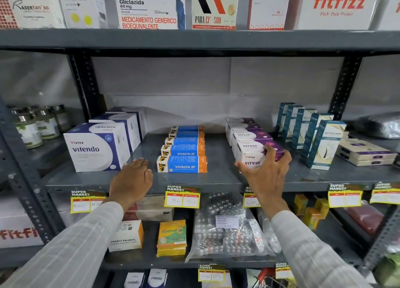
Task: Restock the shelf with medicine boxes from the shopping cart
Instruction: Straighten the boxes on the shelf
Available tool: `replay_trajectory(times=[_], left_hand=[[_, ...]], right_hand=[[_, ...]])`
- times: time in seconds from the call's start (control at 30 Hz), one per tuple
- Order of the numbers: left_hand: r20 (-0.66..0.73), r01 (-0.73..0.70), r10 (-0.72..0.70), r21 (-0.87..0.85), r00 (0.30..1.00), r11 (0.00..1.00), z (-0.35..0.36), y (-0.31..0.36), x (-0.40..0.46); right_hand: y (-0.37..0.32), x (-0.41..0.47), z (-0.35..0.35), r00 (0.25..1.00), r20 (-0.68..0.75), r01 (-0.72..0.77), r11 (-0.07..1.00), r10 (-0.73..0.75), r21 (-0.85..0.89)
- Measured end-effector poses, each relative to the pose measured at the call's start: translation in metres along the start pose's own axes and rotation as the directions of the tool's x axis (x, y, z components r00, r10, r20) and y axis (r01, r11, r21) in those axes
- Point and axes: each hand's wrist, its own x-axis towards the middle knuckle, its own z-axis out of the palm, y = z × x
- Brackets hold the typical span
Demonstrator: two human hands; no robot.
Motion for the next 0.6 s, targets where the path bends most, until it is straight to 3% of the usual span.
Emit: replay_trajectory(times=[0.1, 0.2, 0.27, 0.33, 0.43, 0.6], left_hand=[[-0.152, 0.029, -0.057, -0.184, 0.987, 0.983, -0.002, 0.005, -0.010], [-0.419, -0.038, -0.195, -0.487, 0.887, 0.873, -0.006, 0.017, -0.024], [-0.540, -0.128, -0.228, -0.543, 0.811, 0.830, -0.015, 0.040, -0.029], [-0.594, -0.250, -0.117, -0.498, 0.796, 0.830, -0.023, 0.078, -0.033], [-0.540, -0.399, 0.133, -0.413, 0.831, 0.819, -0.028, 0.144, -0.035], [-0.234, -0.416, 0.364, -0.235, 0.901, 0.879, -0.005, 0.219, -0.035]], right_hand=[[0.003, 0.000, -0.005, 0.998, 0.056, 0.015, 1.000, -0.016, 0.017], [0.008, 0.002, -0.024, 0.996, 0.033, 0.080, 0.988, -0.085, 0.134], [0.013, 0.003, -0.041, 0.990, -0.003, 0.138, 0.973, -0.140, 0.186], [0.018, 0.004, -0.056, 0.980, -0.044, 0.198, 0.961, -0.194, 0.194], [0.030, 0.010, -0.073, 0.964, -0.107, 0.261, 0.938, -0.242, 0.228], [0.066, 0.021, -0.090, 0.953, -0.207, 0.267, 0.935, -0.220, 0.235]])
